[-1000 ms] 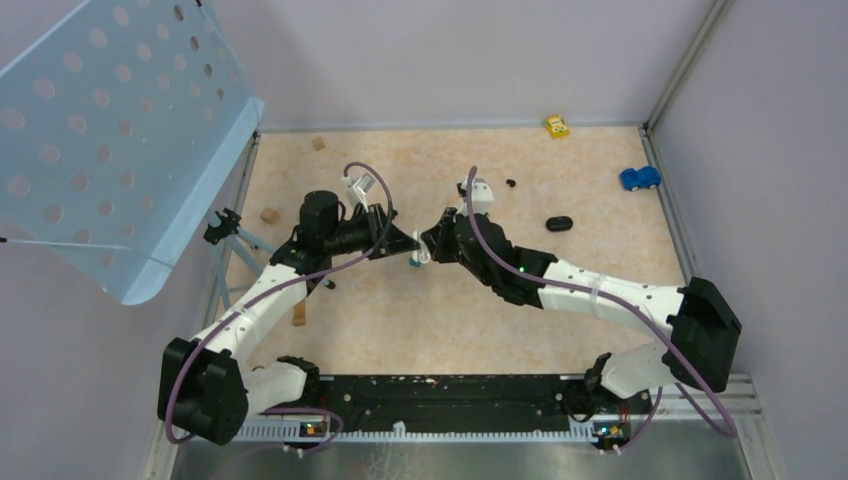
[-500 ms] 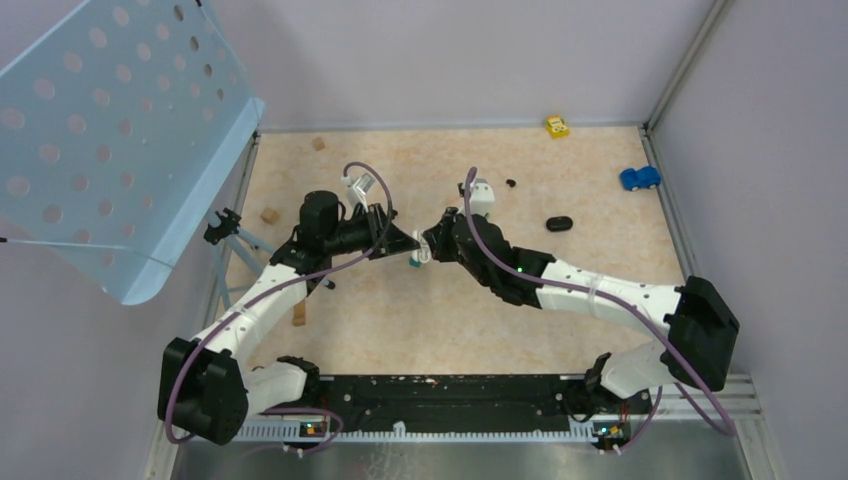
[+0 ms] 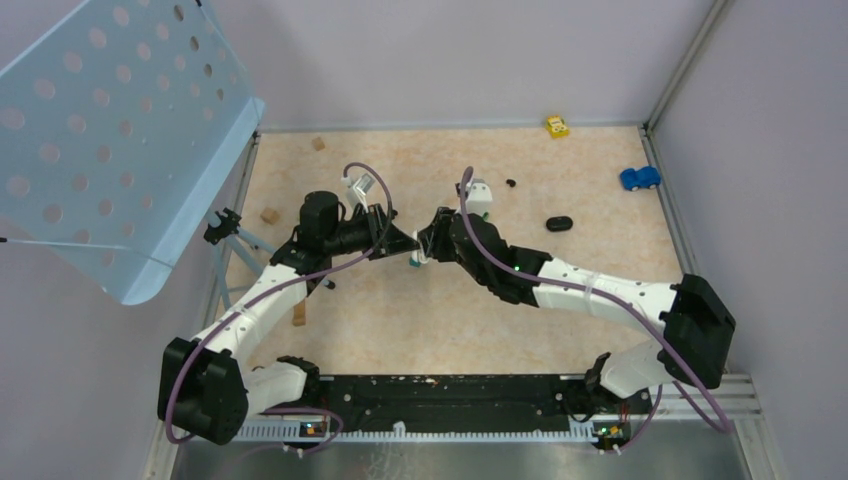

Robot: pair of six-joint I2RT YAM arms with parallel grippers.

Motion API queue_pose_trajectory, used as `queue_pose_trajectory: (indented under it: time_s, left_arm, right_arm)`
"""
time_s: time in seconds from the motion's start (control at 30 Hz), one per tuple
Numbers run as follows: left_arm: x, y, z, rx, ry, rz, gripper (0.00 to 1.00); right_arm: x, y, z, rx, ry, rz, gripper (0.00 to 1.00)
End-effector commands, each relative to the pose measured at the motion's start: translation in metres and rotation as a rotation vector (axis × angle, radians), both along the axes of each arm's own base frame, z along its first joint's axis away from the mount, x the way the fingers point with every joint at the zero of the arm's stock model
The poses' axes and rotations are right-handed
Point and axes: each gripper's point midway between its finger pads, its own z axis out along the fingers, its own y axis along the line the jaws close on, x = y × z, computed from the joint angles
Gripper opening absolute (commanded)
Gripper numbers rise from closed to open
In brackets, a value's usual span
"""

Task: Insert the wireless bluetooth earbuds into the charging case
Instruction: Insert the right earbud into the right side groove of the charging case.

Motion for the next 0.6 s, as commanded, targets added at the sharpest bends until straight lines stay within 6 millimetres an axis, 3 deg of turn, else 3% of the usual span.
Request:
queue_pose_trajectory:
  time_s: [0.0, 0.3, 0.57]
  left_arm:
    - [-0.002, -0.002, 0.012, -0.026, -0.056, -0.012, 0.06]
    - [-0.002, -0.001, 0.009, -0.021, -0.048, -0.010, 0.06]
    - [-0.008, -0.006, 0.013, -0.047, -0.066, -0.075, 0.06]
  right_arm:
    - [0.002, 0.009, 0.033, 0.063, -0.045, 0.012, 0.42]
    - [0.000, 0.006, 0.047, 0.090, -0.063, 0.011, 0.46]
    - [0.000, -0.021, 0.071, 0.106, -0.110, -0.051, 0.49]
